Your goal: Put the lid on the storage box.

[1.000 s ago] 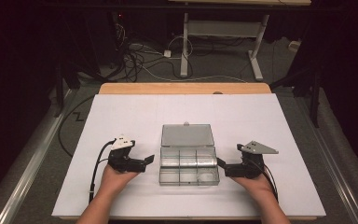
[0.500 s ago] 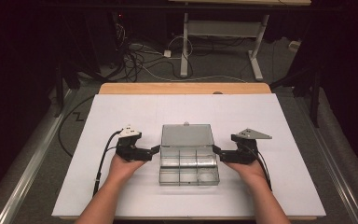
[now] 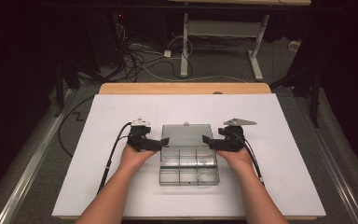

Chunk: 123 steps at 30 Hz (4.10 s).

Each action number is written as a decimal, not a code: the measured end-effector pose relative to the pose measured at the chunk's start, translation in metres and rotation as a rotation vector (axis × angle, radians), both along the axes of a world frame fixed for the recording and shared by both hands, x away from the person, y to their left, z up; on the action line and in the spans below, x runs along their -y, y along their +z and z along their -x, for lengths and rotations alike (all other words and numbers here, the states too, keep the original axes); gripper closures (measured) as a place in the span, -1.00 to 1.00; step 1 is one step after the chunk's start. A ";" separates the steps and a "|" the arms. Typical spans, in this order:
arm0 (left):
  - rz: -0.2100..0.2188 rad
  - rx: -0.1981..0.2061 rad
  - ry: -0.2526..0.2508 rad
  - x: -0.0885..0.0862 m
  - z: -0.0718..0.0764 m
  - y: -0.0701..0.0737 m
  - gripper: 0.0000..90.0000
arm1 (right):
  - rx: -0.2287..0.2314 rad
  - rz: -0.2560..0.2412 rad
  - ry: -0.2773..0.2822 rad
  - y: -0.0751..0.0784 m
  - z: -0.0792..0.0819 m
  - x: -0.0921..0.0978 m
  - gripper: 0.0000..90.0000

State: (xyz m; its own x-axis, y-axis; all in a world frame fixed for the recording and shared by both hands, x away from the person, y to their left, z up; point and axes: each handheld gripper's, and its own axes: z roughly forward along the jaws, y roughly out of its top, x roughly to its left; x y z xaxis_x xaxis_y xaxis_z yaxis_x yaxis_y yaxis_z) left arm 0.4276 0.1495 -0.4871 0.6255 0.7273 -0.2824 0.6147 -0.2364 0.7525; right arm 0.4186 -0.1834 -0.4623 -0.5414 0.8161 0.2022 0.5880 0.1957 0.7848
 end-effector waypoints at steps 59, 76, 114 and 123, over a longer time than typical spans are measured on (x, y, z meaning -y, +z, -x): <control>0.054 0.017 -0.087 0.006 0.006 0.006 -0.35 | -0.060 -0.143 -0.009 -0.006 -0.007 0.001 0.20; 0.050 0.053 -0.104 0.008 0.010 0.012 -0.03 | -0.004 -0.119 -0.008 0.001 -0.002 0.002 0.31; -0.008 0.183 -0.117 0.001 0.029 0.033 0.54 | 0.147 -0.036 0.057 0.010 0.043 0.032 1.00; -0.005 0.206 -0.113 0.000 0.038 0.036 0.65 | 0.173 -0.046 0.068 0.013 0.053 0.025 1.00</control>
State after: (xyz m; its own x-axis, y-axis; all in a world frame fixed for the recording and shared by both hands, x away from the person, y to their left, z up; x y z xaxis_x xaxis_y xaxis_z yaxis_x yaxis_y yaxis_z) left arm 0.3895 0.1496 -0.4507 0.7469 0.6507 -0.1367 0.4174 -0.2988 0.8582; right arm 0.3652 -0.2084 -0.4495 -0.6251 0.7683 0.1378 0.4305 0.1921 0.8819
